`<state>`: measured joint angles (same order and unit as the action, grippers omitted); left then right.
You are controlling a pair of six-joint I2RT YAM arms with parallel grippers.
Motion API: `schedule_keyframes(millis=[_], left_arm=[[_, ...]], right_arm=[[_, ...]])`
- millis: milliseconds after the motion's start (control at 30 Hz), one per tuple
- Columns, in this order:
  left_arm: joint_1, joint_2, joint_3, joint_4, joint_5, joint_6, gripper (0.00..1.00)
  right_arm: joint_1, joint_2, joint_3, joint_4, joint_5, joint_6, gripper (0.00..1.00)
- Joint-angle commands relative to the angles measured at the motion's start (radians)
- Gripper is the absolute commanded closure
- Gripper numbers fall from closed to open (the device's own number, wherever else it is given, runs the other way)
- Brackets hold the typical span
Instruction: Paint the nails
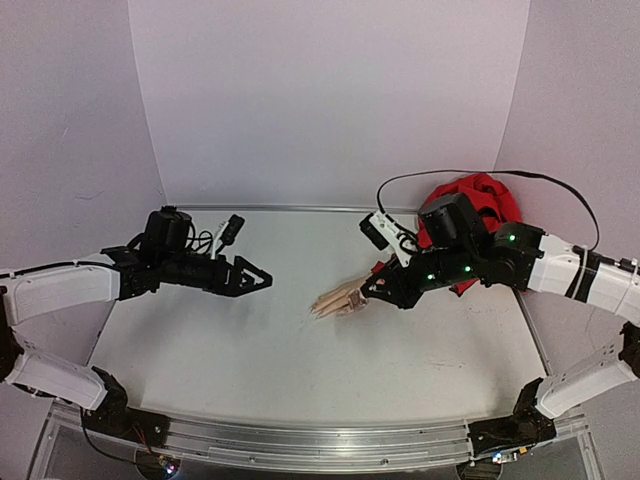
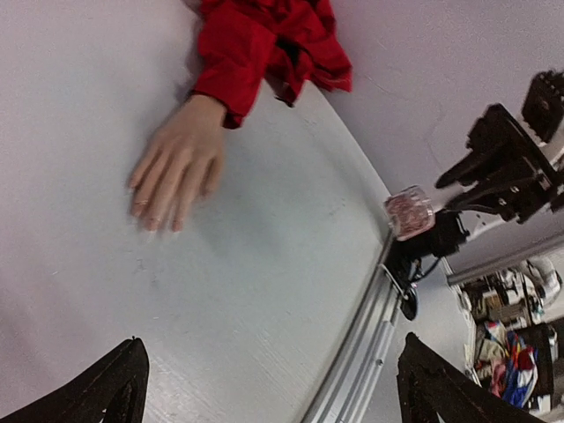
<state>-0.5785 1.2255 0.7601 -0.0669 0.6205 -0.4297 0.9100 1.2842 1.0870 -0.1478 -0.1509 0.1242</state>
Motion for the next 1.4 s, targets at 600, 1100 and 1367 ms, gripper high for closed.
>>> schedule_keyframes(millis=[600, 1100, 1367], left_arm=[[-0.271, 0.230, 0.236, 0.123, 0.505, 0.240, 0.23], [-0.288, 0.277, 0.298, 0.145, 0.534, 0.204, 0.50], [-0.302, 0.311, 0.311, 0.145, 0.544, 0.195, 0.42]], right_arm=[[0.003, 0.206, 0.252, 0.011, -0.596, -0.166, 1.00], [0.003, 0.215, 0.261, 0.010, -0.596, -0.176, 1.00], [0.003, 0.217, 0.261, 0.011, -0.586, -0.184, 1.00]])
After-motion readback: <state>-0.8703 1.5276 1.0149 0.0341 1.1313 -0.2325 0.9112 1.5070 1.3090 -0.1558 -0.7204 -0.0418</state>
